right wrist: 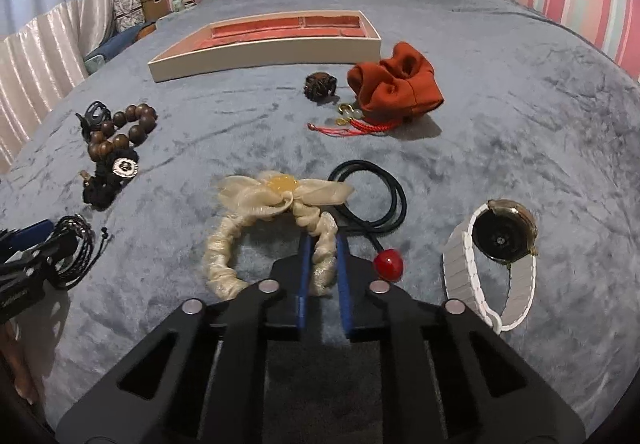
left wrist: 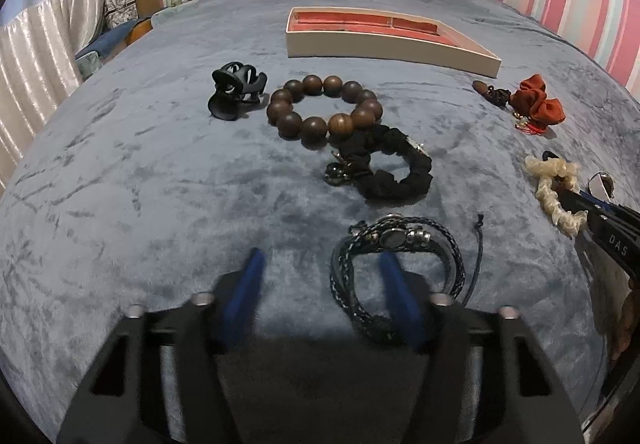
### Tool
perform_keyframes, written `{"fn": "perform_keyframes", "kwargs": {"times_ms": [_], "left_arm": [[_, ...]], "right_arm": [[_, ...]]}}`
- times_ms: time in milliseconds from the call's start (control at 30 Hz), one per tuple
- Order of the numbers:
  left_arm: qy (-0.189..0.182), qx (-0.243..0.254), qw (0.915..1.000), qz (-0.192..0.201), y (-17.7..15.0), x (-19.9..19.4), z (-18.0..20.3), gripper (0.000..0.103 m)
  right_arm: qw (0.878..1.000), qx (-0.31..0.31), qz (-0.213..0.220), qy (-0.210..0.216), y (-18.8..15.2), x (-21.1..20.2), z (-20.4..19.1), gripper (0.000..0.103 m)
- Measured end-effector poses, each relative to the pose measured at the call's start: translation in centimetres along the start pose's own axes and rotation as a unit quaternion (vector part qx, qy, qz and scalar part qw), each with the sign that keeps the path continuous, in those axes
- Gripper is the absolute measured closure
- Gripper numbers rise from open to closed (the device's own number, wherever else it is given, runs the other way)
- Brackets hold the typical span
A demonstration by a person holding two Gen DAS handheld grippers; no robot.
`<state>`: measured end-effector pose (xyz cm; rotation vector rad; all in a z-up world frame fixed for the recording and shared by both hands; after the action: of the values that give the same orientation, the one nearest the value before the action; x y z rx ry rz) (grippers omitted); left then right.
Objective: Organize jewelry
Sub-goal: 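Grasp the black braided bracelet with left tool while right tool grasps cream scrunchie, then carry both items into the brick-lined tray and open both tools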
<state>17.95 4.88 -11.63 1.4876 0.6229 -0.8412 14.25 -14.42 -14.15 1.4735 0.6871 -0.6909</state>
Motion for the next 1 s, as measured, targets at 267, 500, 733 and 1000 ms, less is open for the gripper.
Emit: {"fn": "perform_keyframes", "kwargs": {"times_ms": [267,500,733,1000], "left_arm": [[-0.018,0.014,0.9997,0.008,0.4,-0.6,1.1,0.087],[-0.035,0.006,0.9987,0.036,1.3,-2.2,1.6,0.094],[-0.049,0.01,0.997,0.06,3.3,-3.8,2.3,0.094],[-0.064,0.005,0.9943,0.085,7.7,-5.0,2.2,0.094]], "right_arm": [[1.0,-0.004,0.027,0.011,0.4,-1.9,0.3,0.092],[0.998,-0.01,0.045,0.031,1.1,-2.8,0.3,0.093],[0.997,-0.011,0.064,0.049,2.6,-3.6,-0.1,0.093],[0.994,0.006,0.083,0.077,6.7,-3.8,0.3,0.093]]}}
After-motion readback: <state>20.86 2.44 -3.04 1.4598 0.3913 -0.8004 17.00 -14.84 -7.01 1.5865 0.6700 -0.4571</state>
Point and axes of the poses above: each gripper's, at about its wrist camera, not at the fingertips, and x roughly the way its jaws point, z to its right, y to its top, the point moved 6 cm from there along x, roughly the way its jaws point, and after that the axes turned 2 degrees about -z, right-handed, at the moved point
